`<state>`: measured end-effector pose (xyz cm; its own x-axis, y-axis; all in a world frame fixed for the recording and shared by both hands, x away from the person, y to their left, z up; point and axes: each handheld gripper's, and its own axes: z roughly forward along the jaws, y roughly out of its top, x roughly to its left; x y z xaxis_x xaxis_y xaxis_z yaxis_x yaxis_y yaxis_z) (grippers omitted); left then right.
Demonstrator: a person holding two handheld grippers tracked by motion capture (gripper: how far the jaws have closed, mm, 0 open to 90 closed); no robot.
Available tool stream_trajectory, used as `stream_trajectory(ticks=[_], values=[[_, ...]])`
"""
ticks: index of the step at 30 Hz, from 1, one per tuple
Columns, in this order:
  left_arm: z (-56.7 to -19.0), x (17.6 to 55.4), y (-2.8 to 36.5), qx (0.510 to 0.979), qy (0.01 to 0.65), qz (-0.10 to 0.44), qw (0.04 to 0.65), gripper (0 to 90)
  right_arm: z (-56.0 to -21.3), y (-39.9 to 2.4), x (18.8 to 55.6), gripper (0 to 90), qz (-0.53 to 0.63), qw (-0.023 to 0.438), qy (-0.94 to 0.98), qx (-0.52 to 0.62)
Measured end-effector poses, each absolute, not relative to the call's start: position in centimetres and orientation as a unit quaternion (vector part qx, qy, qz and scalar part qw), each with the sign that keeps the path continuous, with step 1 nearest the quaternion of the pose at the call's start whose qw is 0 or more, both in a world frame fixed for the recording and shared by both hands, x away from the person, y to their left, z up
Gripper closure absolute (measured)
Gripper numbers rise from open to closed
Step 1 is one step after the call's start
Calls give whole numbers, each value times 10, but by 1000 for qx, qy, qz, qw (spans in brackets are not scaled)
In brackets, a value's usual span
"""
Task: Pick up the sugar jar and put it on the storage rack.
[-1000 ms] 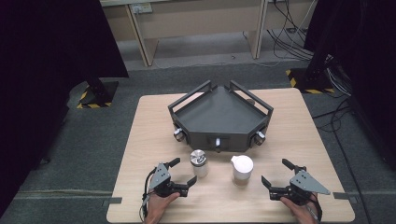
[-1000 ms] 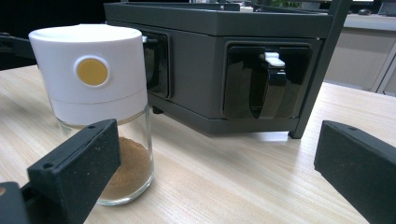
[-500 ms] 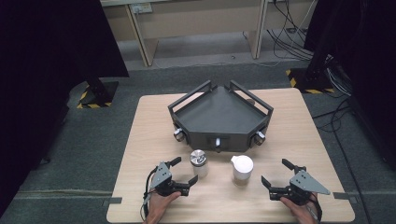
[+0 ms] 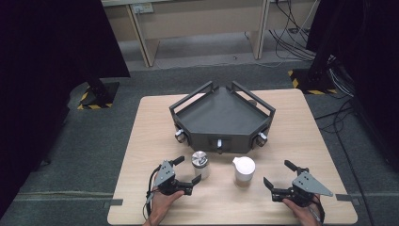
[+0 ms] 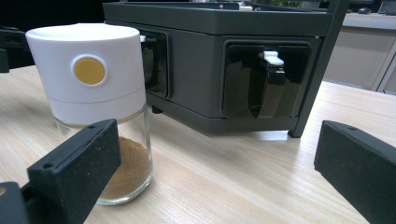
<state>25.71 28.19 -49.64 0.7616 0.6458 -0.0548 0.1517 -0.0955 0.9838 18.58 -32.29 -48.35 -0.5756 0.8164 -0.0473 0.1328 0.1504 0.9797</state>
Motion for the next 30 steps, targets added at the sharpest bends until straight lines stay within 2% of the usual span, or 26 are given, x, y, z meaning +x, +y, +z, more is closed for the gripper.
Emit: stream_trajectory(ticks=[30], values=[[-494,279,257,727,281,207,591,43,-484,-324,187,9,557,304,693,342]])
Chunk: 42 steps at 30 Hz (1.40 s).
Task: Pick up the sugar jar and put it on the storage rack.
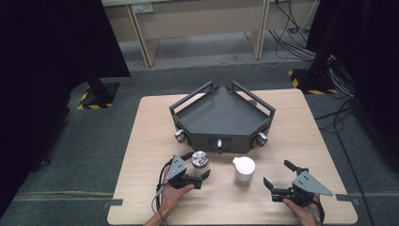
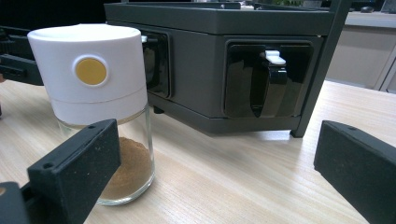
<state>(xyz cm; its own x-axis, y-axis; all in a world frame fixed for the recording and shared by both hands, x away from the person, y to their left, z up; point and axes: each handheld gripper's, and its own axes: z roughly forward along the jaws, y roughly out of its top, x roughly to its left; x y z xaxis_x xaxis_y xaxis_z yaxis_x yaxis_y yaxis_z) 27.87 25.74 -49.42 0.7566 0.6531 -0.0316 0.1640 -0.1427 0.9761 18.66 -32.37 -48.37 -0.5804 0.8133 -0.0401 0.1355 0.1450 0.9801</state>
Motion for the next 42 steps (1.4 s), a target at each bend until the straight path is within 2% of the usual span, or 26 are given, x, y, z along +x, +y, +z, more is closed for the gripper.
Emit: stream_trajectory(ticks=[19,29,42], values=[[-494,286,253,735,272,207,586,108,-484,-324,187,11,558,303,692,343],[-494,288,253,738,267,207,584,305,-484,-324,187,13,558,302,693,342],[-492,288,252,736,274,207,583,310,-484,-324,187,13,558,301,694,341]])
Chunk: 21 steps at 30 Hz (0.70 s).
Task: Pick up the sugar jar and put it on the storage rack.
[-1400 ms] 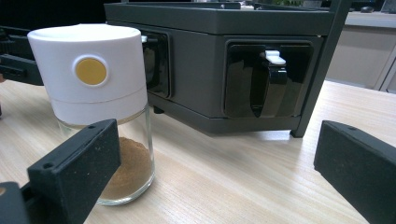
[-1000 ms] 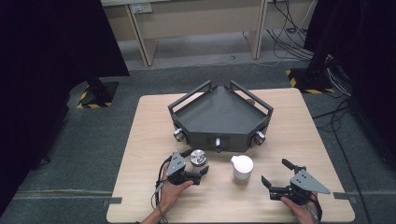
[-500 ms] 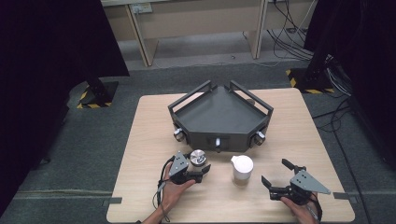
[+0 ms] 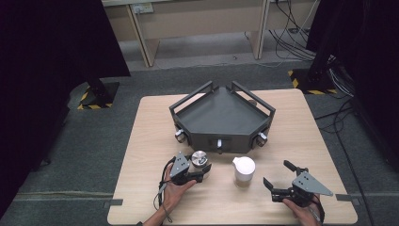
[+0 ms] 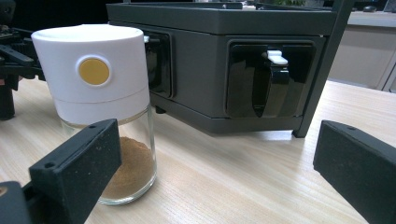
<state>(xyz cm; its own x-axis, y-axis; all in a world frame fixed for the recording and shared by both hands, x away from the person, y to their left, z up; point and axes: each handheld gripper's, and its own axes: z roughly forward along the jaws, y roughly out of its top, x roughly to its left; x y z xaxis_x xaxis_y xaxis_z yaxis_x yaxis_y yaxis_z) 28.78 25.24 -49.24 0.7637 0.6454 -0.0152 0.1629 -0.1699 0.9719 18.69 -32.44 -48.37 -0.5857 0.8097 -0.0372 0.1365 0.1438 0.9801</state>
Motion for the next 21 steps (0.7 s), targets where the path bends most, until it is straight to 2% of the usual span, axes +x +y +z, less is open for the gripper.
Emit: stream_trajectory(ticks=[21], values=[[-482,285,258,731,270,207,592,310,-484,-324,187,14,558,302,694,341]])
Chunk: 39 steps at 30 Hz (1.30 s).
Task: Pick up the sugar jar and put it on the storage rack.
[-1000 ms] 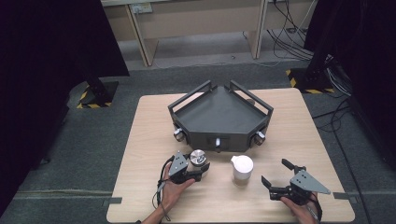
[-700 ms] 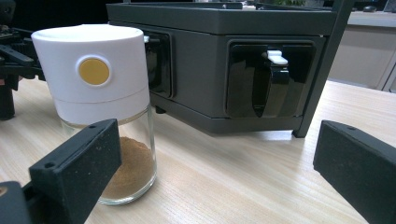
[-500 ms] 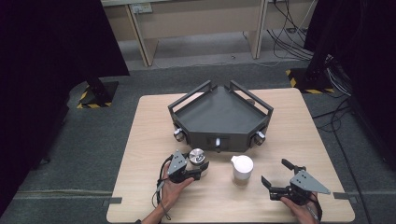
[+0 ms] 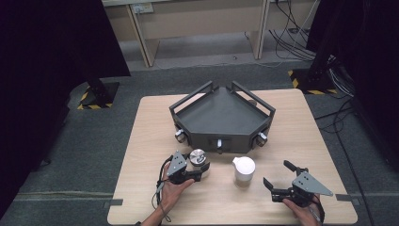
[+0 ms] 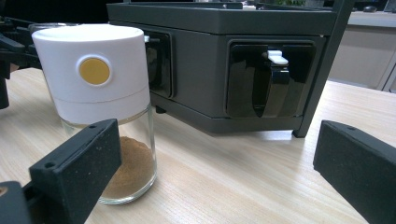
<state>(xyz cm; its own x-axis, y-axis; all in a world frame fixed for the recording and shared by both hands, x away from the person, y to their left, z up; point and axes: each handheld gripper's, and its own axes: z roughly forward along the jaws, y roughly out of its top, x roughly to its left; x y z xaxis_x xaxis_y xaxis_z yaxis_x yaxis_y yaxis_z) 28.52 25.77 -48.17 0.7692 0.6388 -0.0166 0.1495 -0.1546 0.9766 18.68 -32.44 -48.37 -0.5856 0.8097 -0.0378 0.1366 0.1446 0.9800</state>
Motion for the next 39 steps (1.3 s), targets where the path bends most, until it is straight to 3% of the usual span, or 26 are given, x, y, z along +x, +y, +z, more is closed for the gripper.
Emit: stream_trajectory(ticks=[39], values=[[-438,290,265,728,255,194,607,310,-484,-325,187,13,559,301,693,342]])
